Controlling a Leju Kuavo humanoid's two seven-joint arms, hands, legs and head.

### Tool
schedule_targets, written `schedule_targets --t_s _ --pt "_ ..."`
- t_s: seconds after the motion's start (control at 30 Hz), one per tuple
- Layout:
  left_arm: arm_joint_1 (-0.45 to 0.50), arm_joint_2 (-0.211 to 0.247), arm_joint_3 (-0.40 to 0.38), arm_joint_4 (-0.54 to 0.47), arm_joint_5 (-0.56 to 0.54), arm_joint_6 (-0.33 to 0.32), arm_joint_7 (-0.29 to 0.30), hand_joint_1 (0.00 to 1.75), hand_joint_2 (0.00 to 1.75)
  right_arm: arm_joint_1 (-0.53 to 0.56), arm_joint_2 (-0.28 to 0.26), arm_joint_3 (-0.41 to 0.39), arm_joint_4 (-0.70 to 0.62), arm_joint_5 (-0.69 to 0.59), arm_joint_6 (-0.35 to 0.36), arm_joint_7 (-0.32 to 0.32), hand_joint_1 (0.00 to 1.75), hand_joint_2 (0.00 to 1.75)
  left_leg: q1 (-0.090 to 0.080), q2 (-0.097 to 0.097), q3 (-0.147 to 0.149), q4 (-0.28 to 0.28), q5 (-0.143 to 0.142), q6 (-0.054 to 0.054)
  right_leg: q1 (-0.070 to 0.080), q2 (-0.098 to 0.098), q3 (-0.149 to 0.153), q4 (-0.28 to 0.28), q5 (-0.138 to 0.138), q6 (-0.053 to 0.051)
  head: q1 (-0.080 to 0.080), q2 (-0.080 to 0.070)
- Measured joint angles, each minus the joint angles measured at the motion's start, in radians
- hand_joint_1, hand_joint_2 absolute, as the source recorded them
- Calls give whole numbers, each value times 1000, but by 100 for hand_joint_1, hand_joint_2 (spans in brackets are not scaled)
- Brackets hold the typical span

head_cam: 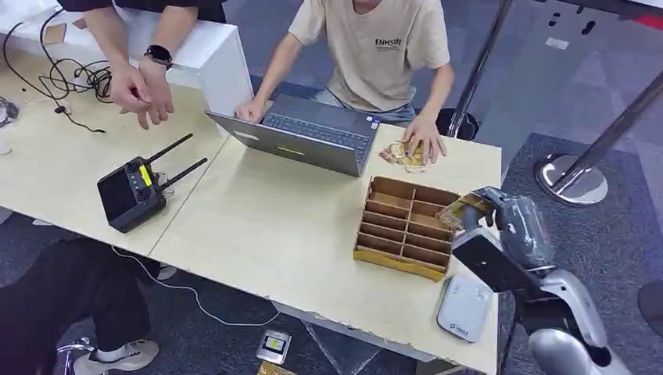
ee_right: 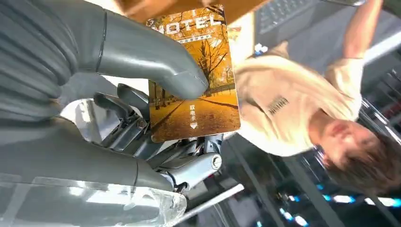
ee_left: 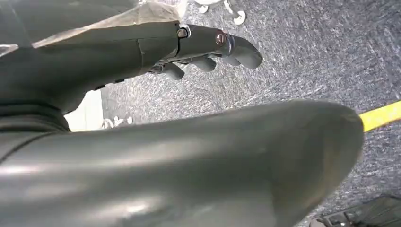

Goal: Pass the card to the sensor for recognition and then transmit it.

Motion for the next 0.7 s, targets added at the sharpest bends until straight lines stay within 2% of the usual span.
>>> schedule_targets --t_s 0.2,0.37,0.7 --pt "1 0 9 3 8 8 -5 0 0 79 -100 -116 -136 -169 145 50 175 175 0 0 0 0 0 0 0 0 0 0 0 0 0 0" --pt "0 1 15 3 10 11 -15 0 0 110 -166 -175 -204 -214 223 79 175 175 0 0 0 0 0 0 0 0 0 0 0 0 0 0" --pt "-1 3 18 3 13 10 -16 0 0 191 -236 -197 -229 -180 256 97 175 175 0 0 0 0 0 0 0 0 0 0 0 0 0 0"
